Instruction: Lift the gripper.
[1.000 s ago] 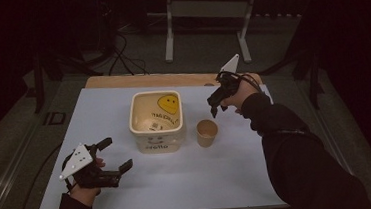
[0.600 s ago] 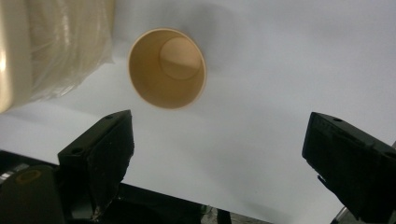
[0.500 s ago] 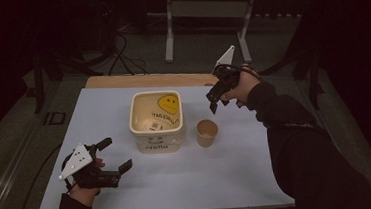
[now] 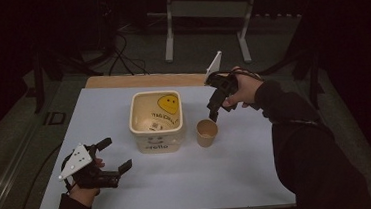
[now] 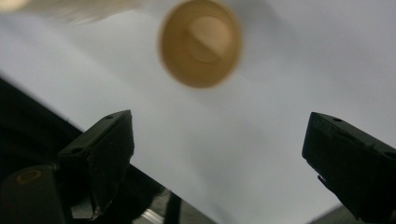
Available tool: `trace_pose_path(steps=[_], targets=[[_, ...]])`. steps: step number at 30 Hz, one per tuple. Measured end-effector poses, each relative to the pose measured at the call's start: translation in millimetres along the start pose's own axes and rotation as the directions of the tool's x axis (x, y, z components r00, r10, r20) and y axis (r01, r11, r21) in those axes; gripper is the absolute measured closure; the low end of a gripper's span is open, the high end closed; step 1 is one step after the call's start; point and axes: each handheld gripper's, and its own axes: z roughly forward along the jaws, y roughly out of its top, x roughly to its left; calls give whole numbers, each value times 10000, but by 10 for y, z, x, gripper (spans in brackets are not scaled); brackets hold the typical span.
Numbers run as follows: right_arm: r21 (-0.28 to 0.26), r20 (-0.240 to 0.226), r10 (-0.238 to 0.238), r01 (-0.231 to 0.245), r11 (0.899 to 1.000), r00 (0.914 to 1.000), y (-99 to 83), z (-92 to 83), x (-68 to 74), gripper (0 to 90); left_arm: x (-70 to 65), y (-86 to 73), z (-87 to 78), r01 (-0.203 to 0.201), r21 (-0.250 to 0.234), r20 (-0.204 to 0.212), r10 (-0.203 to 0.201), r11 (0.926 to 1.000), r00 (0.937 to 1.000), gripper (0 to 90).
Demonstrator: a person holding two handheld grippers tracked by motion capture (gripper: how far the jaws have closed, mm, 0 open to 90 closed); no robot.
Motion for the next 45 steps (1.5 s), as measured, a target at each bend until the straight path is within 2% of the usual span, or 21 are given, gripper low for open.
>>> trace_pose_path(steps=[1, 2, 4, 15, 16, 17, 18, 19, 20, 21, 22, 25, 27, 28, 29, 30, 37, 38, 41, 42, 45], targets=[[0, 0, 0, 0, 10000, 10000, 0, 0, 0, 90, 0, 0, 0, 0, 0, 0, 0, 10000, 10000, 7], [-54, -350, -1041, 1040, 9946, 9939, -21, -2, 53, 90, 0, 0, -2, -4, 6, 5, 4, 10000, 10000, 7], [-101, -301, -1729, 1727, 9849, 9845, -37, -3, 90, 90, -1, 0, -3, -3, 29, -1, 3, 10000, 10000, 7], [-522, -44, -3606, 3599, 9315, 9327, -85, -36, 167, 89, 0, -3, -7, 2, 37, -1, -2, 10000, 10000, 7], [-772, -221, -4116, 4089, 9093, 9111, -94, -22, 159, 89, -3, -3, -7, -1, 24, 18, 0, 10000, 10000, 7], [-772, -221, -4116, 4089, 9093, 9111, -94, -22, 159, 89, -3, -3, -7, -1, 24, 18, 0, 10000, 10000, 7], [-1162, -35, -4944, 4907, 8635, 8692, -93, 8, 150, 117, -3, -3, -9, -12, 24, 27, 12, 10000, 10000, 7], [-1162, -35, -4944, 4907, 8635, 8692, -93, 8, 150, 117, -3, -3, -9, -12, 24, 27, 12, 10000, 10000, 7], [-1034, 67, -5424, 5401, 8352, 8401, -73, 28, 145, 253, -3, -3, -9, -4, 29, 22, 4, 10000, 10000, 7], [-1034, 67, -5424, 5401, 8352, 8401, -73, 28, 145, 253, -2, -3, -9, -5, 30, 28, 4, 10000, 10000, 7], [-930, 89, -5928, 5909, 8013, 8053, -59, 48, 147, 215, -2, -5, -9, 4, 49, 35, -4, 10000, 10000, 7], [-842, 116, -6141, 6128, 7858, 7891, -46, 61, 153, 187, -3, -5, -8, 0, 54, 32, 0, 10000, 10000, 7], [-626, 221, -6385, 6385, 7671, 7693, -35, 68, 175, 176, -3, -6, -8, -2, 50, 34, 2, 10000, 10000, 7], [-559, 260, -6609, 6612, 7481, 7500, -28, 68, 211, 145, -2, -6, -8, -10, 61, 38, 10, 10000, 10000, 7], [-559, 260, -6609, 6612, 7481, 7500, -28, 68, 211, 145, -2, -6, -8, -10, 61, 38, 10, 10000, 10000, 7], [-436, 407, -6804, 6816, 7304, 7317, -19, 66, 238, 130, -2, -7, -8, -13, 50, 34, 13, 10000, 10000, 7], [-480, 652, -7009, 7039, 7087, 7102, 25, 76, 287, 101, -2, -7, -11, -52, 73, 68, 51, 10000, 10000, 7], [-406, 694, -7159, 7190, 6938, 6947, 32, 96, 294, 101, -1, -7, -11, -42, 69, 74, 41, 10000, 10000, 7], [-449, 807, -7225, 7266, 6856, 6867, 45, 102, 292, 97, -2, -8, -11, -61, 68, 90, 61, 10000, 9999, 7], [-530, 934, -7345, 7401, 6705, 6721, 57, 105, 281, 92, -3, -8, -10, -81, 76, 100, 80, 9999, 9999, 7], [-697, 1047, -7354, 7426, 6661, 6695, 68, 111, 274, 92, -6, -7, -10, -103, 85, 109, 102, 9999, 9999, 7]])
